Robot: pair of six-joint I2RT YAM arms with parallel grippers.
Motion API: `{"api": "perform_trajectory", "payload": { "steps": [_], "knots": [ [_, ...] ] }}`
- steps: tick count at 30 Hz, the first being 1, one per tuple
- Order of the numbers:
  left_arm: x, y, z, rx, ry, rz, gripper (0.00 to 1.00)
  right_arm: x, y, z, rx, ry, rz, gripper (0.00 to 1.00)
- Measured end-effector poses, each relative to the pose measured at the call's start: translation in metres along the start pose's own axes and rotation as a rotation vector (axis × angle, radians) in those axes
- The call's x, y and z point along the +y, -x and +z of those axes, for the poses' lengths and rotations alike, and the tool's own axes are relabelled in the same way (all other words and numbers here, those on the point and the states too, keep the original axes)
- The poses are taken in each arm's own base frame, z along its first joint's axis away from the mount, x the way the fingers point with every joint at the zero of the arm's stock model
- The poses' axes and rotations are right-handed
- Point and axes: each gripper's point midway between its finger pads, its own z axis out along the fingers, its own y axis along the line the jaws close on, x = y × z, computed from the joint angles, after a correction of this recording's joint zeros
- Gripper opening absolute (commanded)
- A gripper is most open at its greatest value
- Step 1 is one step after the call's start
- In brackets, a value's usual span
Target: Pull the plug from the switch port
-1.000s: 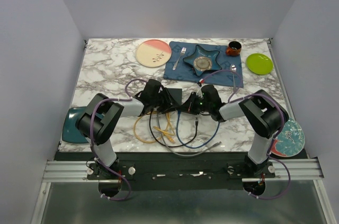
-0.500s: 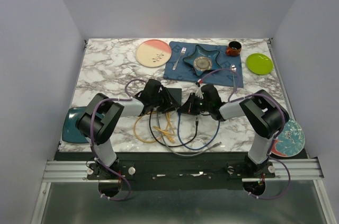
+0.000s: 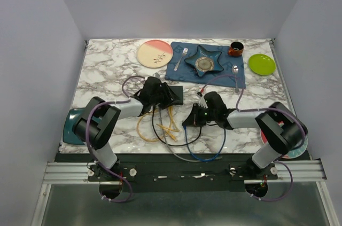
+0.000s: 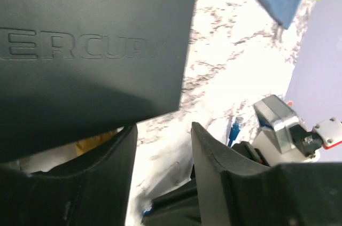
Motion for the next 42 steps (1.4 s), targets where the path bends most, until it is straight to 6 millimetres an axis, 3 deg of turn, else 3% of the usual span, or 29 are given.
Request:
{"api": "perform_trajectory", "payload": {
  "steps": [2,5,7,8,10,13,17,24,27,33,36,38,39,40,41,42],
  "knots": [
    [-0.009,0.003,-0.01,-0.021,-0.028,0.016,0.63,0.002,0.011,-0.014,-0.059,-0.055,-0.02,0.01],
    [-0.034,0.014,-0.031,-0.074,-0.104,0.062,0.71,0.018,0.044,-0.04,-0.201,-0.116,-0.084,0.01],
    [-0.055,0.021,-0.049,-0.114,-0.168,0.101,0.78,0.038,0.074,-0.06,-0.316,-0.138,-0.138,0.01],
    [-0.065,0.024,-0.056,-0.131,-0.196,0.119,0.89,0.049,0.088,-0.071,-0.368,-0.144,-0.163,0.01],
    [-0.085,0.026,-0.071,-0.164,-0.255,0.179,0.99,0.073,0.117,-0.095,-0.478,-0.15,-0.211,0.01],
    [-0.11,0.015,-0.087,-0.188,-0.324,0.277,0.99,0.1,0.145,-0.119,-0.575,-0.151,-0.249,0.01],
    [-0.134,-0.014,-0.098,-0.194,-0.394,0.417,0.99,0.12,0.157,-0.134,-0.611,-0.137,-0.255,0.01],
    [-0.127,-0.04,-0.107,-0.217,-0.418,0.548,0.98,0.126,0.146,-0.139,-0.572,-0.109,-0.208,0.01],
    [-0.126,-0.044,-0.109,-0.232,-0.422,0.582,0.92,0.132,0.143,-0.146,-0.574,-0.089,-0.198,0.01],
    [-0.119,-0.055,-0.107,-0.224,-0.423,0.625,0.68,0.145,0.137,-0.158,-0.575,-0.045,-0.185,0.01],
    [-0.119,-0.063,-0.107,-0.209,-0.431,0.642,0.47,0.149,0.137,-0.159,-0.568,-0.031,-0.182,0.01],
    [-0.122,-0.068,-0.107,-0.202,-0.448,0.652,0.27,0.15,0.136,-0.159,-0.563,-0.026,-0.18,0.01],
    [-0.123,-0.07,-0.107,-0.199,-0.452,0.655,0.19,0.15,0.135,-0.158,-0.561,-0.027,-0.179,0.06],
    [-0.124,-0.071,-0.107,-0.198,-0.457,0.66,0.04,0.15,0.135,-0.158,-0.558,-0.026,-0.18,0.16],
    [-0.124,-0.072,-0.107,-0.195,-0.459,0.666,0.0,0.15,0.134,-0.158,-0.557,-0.025,-0.18,0.42],
    [-0.124,-0.073,-0.107,-0.197,-0.46,0.673,0.0,0.15,0.134,-0.159,-0.558,-0.025,-0.181,0.52]
  ]
}}
